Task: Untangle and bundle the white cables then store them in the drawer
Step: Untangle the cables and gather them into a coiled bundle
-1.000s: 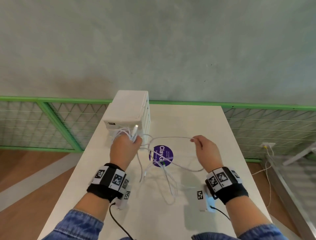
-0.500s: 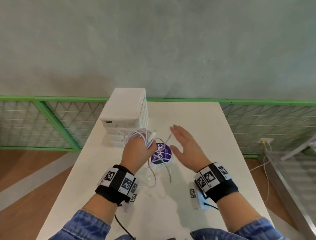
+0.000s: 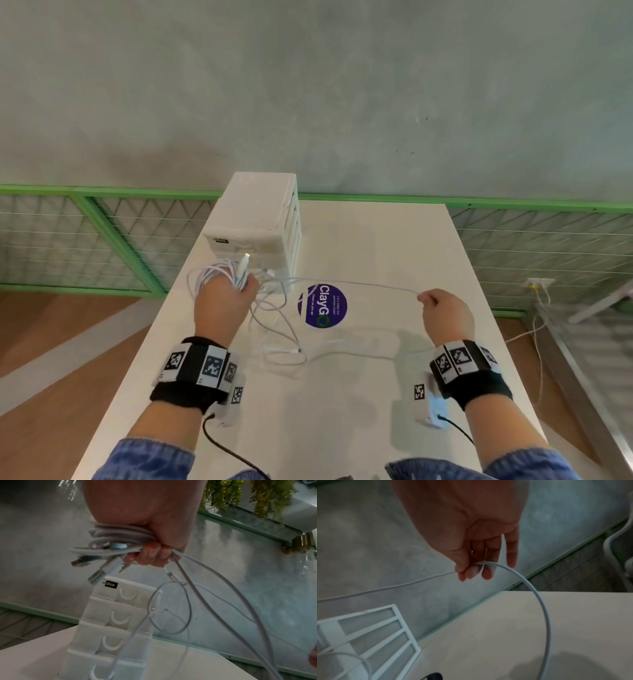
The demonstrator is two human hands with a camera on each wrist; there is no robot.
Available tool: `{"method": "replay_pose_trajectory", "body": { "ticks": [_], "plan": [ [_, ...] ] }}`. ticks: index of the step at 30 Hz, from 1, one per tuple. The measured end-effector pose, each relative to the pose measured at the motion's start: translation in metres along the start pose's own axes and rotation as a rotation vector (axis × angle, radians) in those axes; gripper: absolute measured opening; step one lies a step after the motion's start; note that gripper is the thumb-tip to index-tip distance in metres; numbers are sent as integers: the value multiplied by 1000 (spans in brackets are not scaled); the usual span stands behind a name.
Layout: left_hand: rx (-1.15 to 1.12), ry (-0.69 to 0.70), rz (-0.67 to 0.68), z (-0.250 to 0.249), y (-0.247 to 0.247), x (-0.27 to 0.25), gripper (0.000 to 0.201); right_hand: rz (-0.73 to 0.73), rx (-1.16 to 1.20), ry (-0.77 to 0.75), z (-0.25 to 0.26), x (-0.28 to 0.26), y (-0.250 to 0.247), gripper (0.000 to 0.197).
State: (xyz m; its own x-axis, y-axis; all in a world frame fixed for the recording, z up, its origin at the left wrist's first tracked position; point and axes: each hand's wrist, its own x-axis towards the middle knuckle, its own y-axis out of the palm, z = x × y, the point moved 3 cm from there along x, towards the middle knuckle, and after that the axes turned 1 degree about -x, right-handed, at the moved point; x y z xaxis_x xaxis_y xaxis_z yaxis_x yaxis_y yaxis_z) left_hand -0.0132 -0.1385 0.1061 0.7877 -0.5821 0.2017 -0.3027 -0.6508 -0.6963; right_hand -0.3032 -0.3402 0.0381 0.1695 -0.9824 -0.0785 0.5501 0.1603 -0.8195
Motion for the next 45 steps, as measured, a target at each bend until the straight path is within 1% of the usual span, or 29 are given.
{"method": "replay_pose_trajectory", "body": {
  "ticks": [2, 3, 4, 5, 6, 7, 8, 9, 10, 11, 13, 15, 16, 17, 20, 24, 27, 30, 32, 35, 37, 38, 39, 40, 41, 42, 43, 44, 45],
  "plan": [
    [-4, 29, 27, -7, 6, -5, 44, 119, -117, 31, -5, -1, 15, 27],
    [-11, 64, 58, -11, 10, -8, 41, 143, -157, -6, -1, -4, 22, 30],
    [-7, 113, 93, -16, 15, -11, 35, 115, -156, -86, 7, -6, 28, 35],
    [7, 158, 134, -20, 20, -14, 29, 48, -98, -202, 20, -10, 30, 40],
    [21, 201, 167, -24, 25, -16, 24, -28, -6, -346, 37, -17, 28, 44],
    [24, 232, 188, -27, 31, -18, 21, -67, 67, -494, 55, -26, 26, 45],
    [16, 255, 201, -30, 35, -20, 23, -50, 94, -626, 71, -35, 26, 46],
    [4, 267, 207, -32, 38, -22, 29, 17, 75, -718, 85, -44, 30, 48],
    [-3, 273, 205, -35, 40, -24, 39, 103, 48, -771, 95, -51, 35, 52],
    [-2, 277, 198, -36, 41, -25, 48, 179, 33, -783, 99, -55, 41, 50],
    [0, 278, 159, -36, 37, -25, 53, 231, 108, -747, 98, -53, 46, 38],
    [-3, 237, 112, -32, 28, -21, 41, 161, 176, -662, 87, -44, 41, 28],
    [-14, 190, 86, -29, 23, -18, 33, 108, 197, -601, 79, -38, 36, 23],
    [-28, 137, 57, -24, 18, -15, 31, 60, 209, -525, 70, -32, 30, 20],
    [-56, 34, -2, -9, 10, -8, 35, -18, 189, -308, 42, -18, 18, 21],
    [-40, 35, 21, -8, 15, -7, 36, -52, 145, -90, 15, -8, 18, 25],
    [49, 35, 11, -8, 16, -8, 39, -56, 170, 60, -5, -4, 19, 27],
    [75, -26, -52, 2, 8, -4, 40, -50, 210, 230, -35, -3, 19, 29],
    [38, -75, -72, 7, 4, 0, 40, -5, 210, 284, -51, -4, 24, 31],
    [-86, -95, 20, 3, 14, -2, 38, 153, 144, 235, -47, -9, 41, 32],
    [-140, -73, 90, -7, 23, -7, 32, 198, 26, 143, -28, -13, 47, 39],
    [-166, -52, 116, -12, 26, -9, 29, 169, 3, 69, -14, -15, 46, 46],
    [-188, -34, 133, -17, 29, -11, 27, 117, 40, -32, 2, -19, 42, 52],
    [-211, -21, 140, -21, 30, -11, 26, 86, 126, -152, 22, -25, 36, 53],
    [-231, -16, 137, -26, 30, -11, 26, 115, 263, -261, 41, -32, 31, 51],
    [-251, -14, 132, -30, 31, -11, 25, 223, 409, -335, 60, -41, 29, 48],
    [-277, -10, 132, -35, 31, -10, 22, 392, 526, -365, 77, -51, 29, 49],
    [-307, -5, 140, -39, 31, -10, 17, 556, 583, -373, 91, -62, 31, 54],
    [-344, -3, 154, -44, 32, -11, 15, 670, 576, -392, 102, -72, 34, 63]
  ]
}}
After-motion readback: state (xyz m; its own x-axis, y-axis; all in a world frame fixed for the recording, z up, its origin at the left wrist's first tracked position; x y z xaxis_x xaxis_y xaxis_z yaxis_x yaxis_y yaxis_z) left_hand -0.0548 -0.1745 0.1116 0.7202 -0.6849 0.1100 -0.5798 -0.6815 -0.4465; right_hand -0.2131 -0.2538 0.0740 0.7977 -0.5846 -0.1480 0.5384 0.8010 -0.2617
